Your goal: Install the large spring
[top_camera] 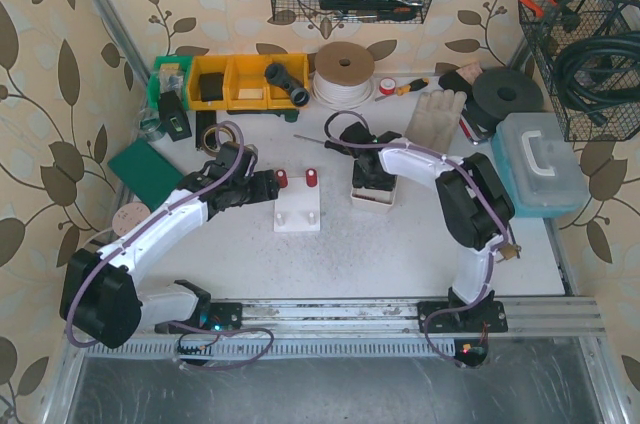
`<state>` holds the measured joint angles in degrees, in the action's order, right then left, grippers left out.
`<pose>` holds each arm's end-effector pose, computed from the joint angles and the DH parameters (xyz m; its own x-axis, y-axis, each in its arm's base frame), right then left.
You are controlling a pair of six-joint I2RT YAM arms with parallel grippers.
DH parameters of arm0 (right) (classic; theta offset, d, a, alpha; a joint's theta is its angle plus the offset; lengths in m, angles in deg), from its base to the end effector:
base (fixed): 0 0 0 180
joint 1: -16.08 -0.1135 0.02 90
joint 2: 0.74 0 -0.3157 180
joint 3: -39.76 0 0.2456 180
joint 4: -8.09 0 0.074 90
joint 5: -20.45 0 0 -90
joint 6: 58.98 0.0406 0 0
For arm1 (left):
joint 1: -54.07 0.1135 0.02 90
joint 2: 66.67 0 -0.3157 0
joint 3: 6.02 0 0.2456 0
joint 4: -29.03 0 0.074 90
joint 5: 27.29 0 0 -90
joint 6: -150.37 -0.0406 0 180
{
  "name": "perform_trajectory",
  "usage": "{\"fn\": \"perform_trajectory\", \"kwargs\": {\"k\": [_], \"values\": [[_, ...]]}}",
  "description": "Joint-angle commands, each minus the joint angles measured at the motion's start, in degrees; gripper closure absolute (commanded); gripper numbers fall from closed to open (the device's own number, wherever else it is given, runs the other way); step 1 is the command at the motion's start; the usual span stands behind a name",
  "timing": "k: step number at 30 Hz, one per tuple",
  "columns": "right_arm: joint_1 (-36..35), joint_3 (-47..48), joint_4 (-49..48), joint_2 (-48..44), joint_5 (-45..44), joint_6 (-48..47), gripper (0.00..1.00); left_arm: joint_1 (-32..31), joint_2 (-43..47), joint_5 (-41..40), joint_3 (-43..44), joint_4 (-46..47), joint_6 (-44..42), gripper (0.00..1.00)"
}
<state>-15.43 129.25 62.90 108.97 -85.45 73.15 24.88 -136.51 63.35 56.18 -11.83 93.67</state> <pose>0.3350 0.1923 0.2166 -0.9075 0.2004 -0.3691 0.2245 0.9742 -0.0230 0.2011 -0.1128 0.2914 -0.8178 -0.1720 -0.5492 0.0540 0.9271 -0.3708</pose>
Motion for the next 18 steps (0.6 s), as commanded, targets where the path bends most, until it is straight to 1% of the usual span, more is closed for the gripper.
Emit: {"fn": "perform_trajectory", "kwargs": {"k": [1, 3, 5, 8, 10, 15, 18], "values": [[-1.2, -1.4, 0.8, -3.4, -2.3, 0.4, 0.42, 0.8, 0.0, 0.8, 1.3, 0.8, 0.7, 0.20], [-1.2, -1.4, 2.1, -3.3, -3.6, 1.6, 0.42, 0.8, 0.0, 0.7, 1.3, 0.8, 0.7, 0.20], [-1.0, -0.7, 3.7, -2.0, -4.9, 3.4, 0.40, 0.8, 0.1, 0.8, 1.3, 0.7, 0.7, 0.20], [-0.2, 0.3, 4.8, -0.7, -5.2, 6.9, 0.32, 0.8, 0.3, 0.8, 1.2, 0.7, 0.7, 0.20], [0.3, 0.5, 4.6, -0.2, -5.2, 9.1, 0.29, 0.9, 0.5, 0.7, 1.2, 0.7, 0.8, 0.20], [0.5, 2.2, 4.4, 1.5, -5.2, 13.9, 0.29, 0.9, 0.5, 0.7, 1.1, 0.8, 0.9, 0.20], [0.6, 3.8, 4.1, 3.1, -5.1, 14.7, 0.32, 0.9, 0.3, 0.8, 1.1, 0.7, 0.8, 0.20]]}}
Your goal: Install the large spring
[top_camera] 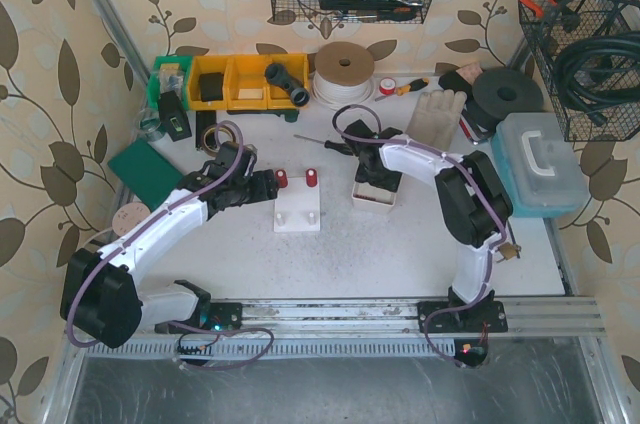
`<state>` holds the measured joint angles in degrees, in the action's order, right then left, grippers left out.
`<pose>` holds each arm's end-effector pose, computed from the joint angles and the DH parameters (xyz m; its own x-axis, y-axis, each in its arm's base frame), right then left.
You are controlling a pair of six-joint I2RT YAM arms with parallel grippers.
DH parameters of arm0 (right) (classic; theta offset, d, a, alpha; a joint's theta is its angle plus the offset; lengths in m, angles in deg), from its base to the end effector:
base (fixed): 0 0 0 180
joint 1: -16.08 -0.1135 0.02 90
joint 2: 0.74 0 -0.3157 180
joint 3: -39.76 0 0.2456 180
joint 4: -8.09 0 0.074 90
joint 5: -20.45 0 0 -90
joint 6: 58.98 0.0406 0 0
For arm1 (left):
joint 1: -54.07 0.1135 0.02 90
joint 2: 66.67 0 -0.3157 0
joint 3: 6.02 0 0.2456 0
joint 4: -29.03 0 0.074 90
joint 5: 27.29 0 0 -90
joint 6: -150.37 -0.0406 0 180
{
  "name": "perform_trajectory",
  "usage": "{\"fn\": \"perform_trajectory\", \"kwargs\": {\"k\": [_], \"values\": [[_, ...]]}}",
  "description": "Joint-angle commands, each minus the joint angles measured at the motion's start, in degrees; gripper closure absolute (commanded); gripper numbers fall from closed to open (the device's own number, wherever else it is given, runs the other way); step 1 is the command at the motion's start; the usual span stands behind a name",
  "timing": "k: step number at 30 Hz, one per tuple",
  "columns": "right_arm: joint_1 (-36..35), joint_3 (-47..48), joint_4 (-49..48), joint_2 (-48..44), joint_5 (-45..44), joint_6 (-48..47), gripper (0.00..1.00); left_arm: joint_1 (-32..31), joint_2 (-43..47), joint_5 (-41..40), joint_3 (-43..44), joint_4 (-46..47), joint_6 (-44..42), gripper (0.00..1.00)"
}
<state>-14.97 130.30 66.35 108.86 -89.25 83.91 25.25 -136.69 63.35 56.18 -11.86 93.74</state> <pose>0.3349 0.1857 0.2212 -0.8410 0.3701 -0.3947 0.4118 0.9110 -0.0234 0.2022 -0.1118 0.2907 -0.8185 -0.1774 -0.5465 0.0459 0.9279 -0.3700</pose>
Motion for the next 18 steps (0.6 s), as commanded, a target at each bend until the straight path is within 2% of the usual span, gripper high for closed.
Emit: {"fn": "perform_trajectory", "kwargs": {"k": [1, 4, 9, 12, 16, 18], "values": [[0.1, 3.4, 0.9, 3.8, -1.6, 4.2, 0.34, 0.6, 0.6, 0.8, 1.1, 0.7, 0.8, 0.20], [0.2, 4.6, 2.5, 5.5, -3.1, 5.4, 0.40, 0.6, 0.7, 0.8, 1.1, 0.7, 0.7, 0.20], [0.6, 4.5, 2.5, 6.7, -3.8, 6.4, 0.44, 0.7, 0.4, 1.0, 1.2, 0.8, 0.7, 0.20], [0.8, 4.2, 1.8, 7.0, -3.5, 5.1, 0.53, 0.7, 0.4, 1.1, 1.2, 0.8, 0.7, 0.21], [0.7, 4.9, 1.6, 7.3, -2.9, 0.0, 0.86, 0.7, 0.4, 1.1, 1.2, 0.7, 0.8, 0.21], [0.8, 5.5, 2.1, 7.1, -2.2, -3.1, 0.96, 0.8, 0.2, 1.2, 1.2, 0.7, 0.8, 0.21]]}}
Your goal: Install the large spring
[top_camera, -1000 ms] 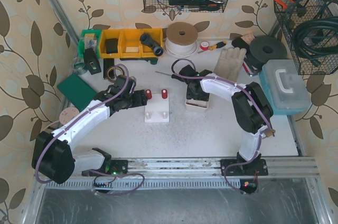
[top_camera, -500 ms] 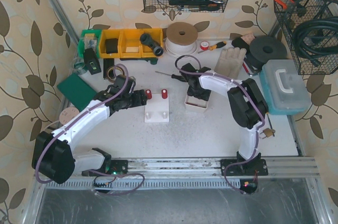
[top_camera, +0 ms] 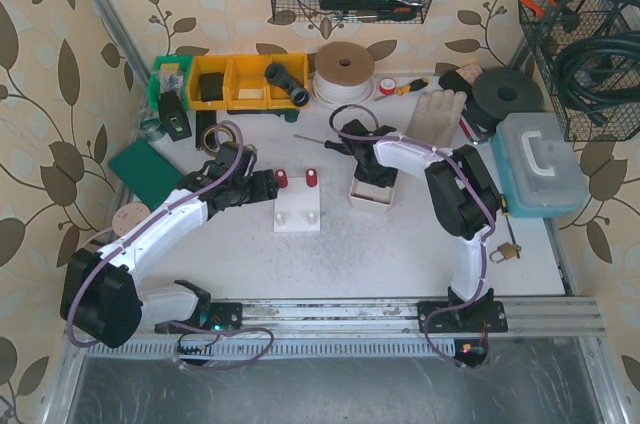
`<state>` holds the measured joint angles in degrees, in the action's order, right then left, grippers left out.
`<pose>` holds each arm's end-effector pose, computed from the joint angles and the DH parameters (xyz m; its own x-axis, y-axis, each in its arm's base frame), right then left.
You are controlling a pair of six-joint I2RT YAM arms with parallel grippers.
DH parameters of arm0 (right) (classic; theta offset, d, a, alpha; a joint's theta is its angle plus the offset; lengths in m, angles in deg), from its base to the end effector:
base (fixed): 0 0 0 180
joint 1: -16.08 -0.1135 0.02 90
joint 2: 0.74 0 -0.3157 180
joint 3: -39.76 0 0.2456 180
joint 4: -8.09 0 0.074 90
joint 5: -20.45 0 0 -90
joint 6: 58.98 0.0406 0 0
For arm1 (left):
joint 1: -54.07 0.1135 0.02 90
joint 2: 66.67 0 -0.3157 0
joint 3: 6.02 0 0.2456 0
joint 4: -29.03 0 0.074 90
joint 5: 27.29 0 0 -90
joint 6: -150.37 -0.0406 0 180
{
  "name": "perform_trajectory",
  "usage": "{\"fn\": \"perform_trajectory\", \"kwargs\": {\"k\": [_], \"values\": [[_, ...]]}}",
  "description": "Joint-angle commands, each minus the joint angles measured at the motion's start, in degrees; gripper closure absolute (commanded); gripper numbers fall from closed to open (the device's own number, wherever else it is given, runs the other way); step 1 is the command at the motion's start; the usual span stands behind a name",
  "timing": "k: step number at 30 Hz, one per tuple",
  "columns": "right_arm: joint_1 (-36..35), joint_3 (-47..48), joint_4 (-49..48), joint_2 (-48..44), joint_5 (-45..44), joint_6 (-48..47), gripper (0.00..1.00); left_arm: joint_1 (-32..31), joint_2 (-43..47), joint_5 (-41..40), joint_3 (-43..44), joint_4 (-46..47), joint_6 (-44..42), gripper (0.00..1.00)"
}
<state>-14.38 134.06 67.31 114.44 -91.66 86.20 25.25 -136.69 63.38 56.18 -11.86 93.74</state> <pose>0.3551 0.1911 0.2017 -0.8246 0.3974 -0.4026 0.4608 0.8847 -0.0706 0.2022 -0.1118 0.2907 -0.8186 -0.1773 -0.5462 0.0461 0.9278 -0.3703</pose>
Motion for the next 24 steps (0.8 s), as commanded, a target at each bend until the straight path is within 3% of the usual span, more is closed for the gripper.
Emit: {"fn": "perform_trajectory", "kwargs": {"k": [1, 6, 12, 18, 24], "values": [[0.1, 1.7, 0.9, 1.4, 1.0, -7.1, 1.00, 0.8, 0.1, 1.3, 1.3, 0.7, 0.8, 0.21], [-0.4, -1.9, -3.0, -4.5, 4.7, -19.6, 1.00, 1.0, -0.3, 2.5, 2.2, -0.5, 0.5, 0.23], [-0.4, -9.7, -11.5, -20.2, 14.1, -34.7, 1.00, 1.3, 0.3, 6.1, 5.3, -2.3, -0.1, 0.27], [-1.0, -18.8, -26.4, -37.0, 32.5, -53.3, 1.00, 2.7, 0.0, 18.1, 11.5, -2.6, 5.1, 0.30], [-1.2, -25.4, -34.1, -46.6, 36.7, -63.5, 1.00, 3.0, -0.2, 30.7, 17.3, 2.4, 13.1, 0.33]]}}
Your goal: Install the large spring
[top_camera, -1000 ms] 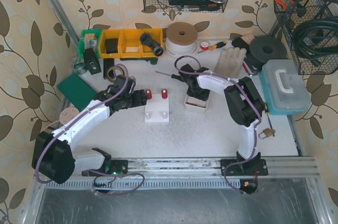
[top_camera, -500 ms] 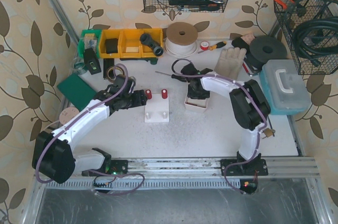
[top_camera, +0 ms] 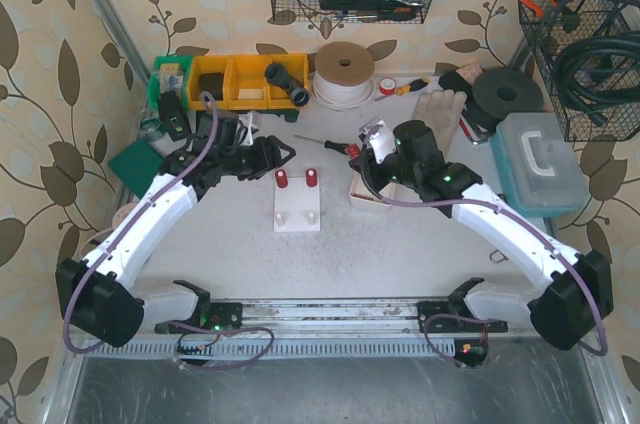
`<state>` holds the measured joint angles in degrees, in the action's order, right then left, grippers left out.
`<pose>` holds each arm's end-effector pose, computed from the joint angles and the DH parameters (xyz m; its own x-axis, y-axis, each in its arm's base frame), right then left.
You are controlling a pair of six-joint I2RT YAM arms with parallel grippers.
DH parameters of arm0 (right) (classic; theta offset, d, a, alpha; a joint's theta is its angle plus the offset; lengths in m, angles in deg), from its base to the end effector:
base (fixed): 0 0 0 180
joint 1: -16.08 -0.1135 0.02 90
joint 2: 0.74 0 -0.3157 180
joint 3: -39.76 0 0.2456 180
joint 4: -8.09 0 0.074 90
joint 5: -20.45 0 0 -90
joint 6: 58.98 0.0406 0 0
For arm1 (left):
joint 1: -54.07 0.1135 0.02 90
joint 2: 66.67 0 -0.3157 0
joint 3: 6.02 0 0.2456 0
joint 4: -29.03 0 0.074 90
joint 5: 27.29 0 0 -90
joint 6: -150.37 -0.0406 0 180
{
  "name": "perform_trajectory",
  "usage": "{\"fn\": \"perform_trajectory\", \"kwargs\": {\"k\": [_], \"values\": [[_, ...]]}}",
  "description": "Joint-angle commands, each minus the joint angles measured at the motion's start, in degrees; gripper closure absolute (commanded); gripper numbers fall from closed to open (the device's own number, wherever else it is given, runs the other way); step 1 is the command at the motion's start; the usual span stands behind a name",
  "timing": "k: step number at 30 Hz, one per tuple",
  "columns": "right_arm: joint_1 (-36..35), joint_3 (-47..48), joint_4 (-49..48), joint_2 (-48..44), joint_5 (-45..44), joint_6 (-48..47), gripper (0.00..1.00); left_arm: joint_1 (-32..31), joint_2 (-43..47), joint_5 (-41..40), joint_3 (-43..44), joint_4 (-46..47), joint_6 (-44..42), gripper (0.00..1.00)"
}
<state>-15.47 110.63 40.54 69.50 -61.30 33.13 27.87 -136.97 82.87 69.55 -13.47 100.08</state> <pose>0.2150 0.1388 0.3531 -0.4719 -0.2470 -0.8463 -0.6048 0.7892 0.1069 0.2158 -0.1218 0.3655 -0.8397 -0.2552 -0.4793 0.1614 0.7254 -0.6691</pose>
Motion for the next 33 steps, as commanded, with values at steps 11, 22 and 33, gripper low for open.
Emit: {"fn": "perform_trajectory", "kwargs": {"k": [11, 22, 33], "values": [[-7.0, -2.4, -8.3, -5.5, 3.2, -16.6, 1.00, -0.5, -1.2, 28.4, 7.0, 11.2, 18.8, 0.33], [-10.9, -1.0, -4.4, -5.6, 0.9, -20.8, 1.00, -6.5, -7.6, 29.3, 13.5, 0.4, 12.9, 0.34], [-11.0, -1.1, -4.2, -5.9, 1.5, -21.5, 1.00, -7.1, -8.8, 24.1, 15.4, -8.9, 6.7, 0.36]]}}
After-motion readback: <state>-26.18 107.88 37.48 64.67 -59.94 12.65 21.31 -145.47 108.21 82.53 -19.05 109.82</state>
